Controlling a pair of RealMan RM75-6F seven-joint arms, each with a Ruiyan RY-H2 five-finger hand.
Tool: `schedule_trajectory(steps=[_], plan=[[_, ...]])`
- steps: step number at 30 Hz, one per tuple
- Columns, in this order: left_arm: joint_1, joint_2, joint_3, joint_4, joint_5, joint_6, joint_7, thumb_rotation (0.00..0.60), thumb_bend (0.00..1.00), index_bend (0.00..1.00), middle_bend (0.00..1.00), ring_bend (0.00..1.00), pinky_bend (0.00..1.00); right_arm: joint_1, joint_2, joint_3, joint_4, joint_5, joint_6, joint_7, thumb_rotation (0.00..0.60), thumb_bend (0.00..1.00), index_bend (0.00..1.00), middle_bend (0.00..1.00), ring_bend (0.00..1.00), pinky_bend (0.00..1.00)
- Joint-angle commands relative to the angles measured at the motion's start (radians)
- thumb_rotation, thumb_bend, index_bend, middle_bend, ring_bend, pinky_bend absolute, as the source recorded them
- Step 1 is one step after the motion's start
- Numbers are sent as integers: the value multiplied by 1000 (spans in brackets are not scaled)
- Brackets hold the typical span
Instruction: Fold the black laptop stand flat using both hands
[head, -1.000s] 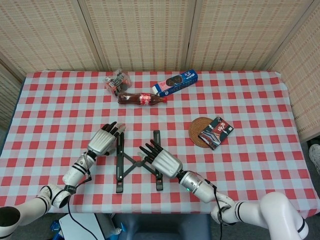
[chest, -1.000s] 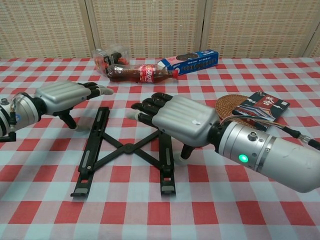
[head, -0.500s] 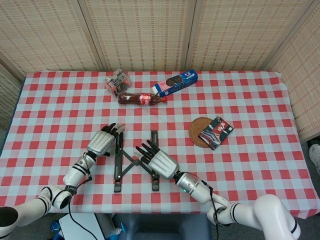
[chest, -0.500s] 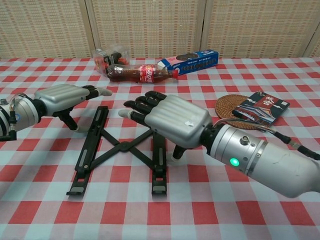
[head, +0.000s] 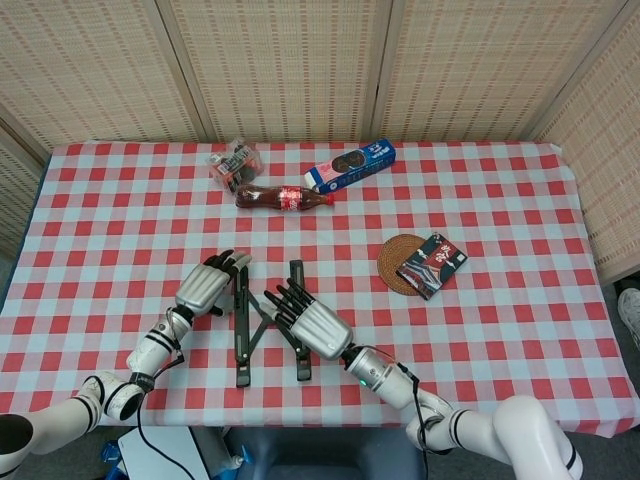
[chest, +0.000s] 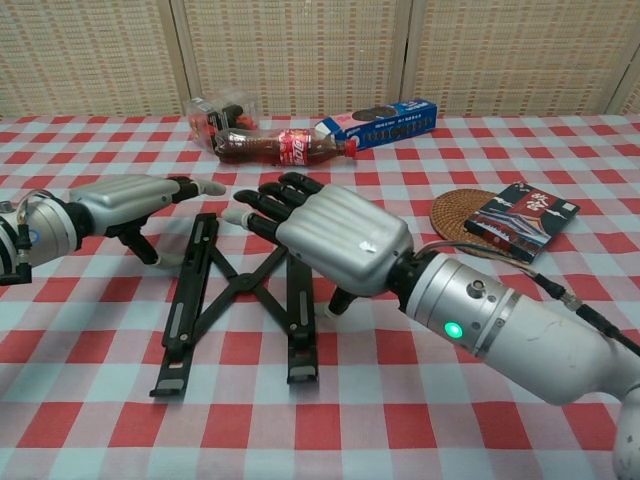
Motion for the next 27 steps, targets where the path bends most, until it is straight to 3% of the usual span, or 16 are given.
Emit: schedule_trajectory(steps=[1, 10, 20, 24, 27], plan=[[-3, 6, -2, -16, -3, -7, -9, 600, 236, 0, 0, 0, 158, 1, -25, 6, 30, -14, 29, 21, 600, 0, 0, 0, 0, 0], [-12, 22, -9, -68, -10, -18, -14, 600, 236, 0, 0, 0, 158, 7, -85, 15, 105, -27, 69, 56, 600, 0, 0, 0, 0, 0], [-19, 44, -16, -130, -17, -21, -6, 600, 236, 0, 0, 0, 158, 20, -111, 24, 116, -30, 75, 47, 600, 0, 0, 0, 0, 0], [-8, 62, -20, -140, -30, -8, 10, 600, 236, 0, 0, 0, 158, 27, -59, 19, 49, -51, 90, 64, 600, 0, 0, 0, 0, 0], [8, 89, -20, -152, -43, 7, 29, 600, 236, 0, 0, 0, 158, 52, 45, 12, -65, -64, 49, 85, 600, 0, 0, 0, 0, 0]])
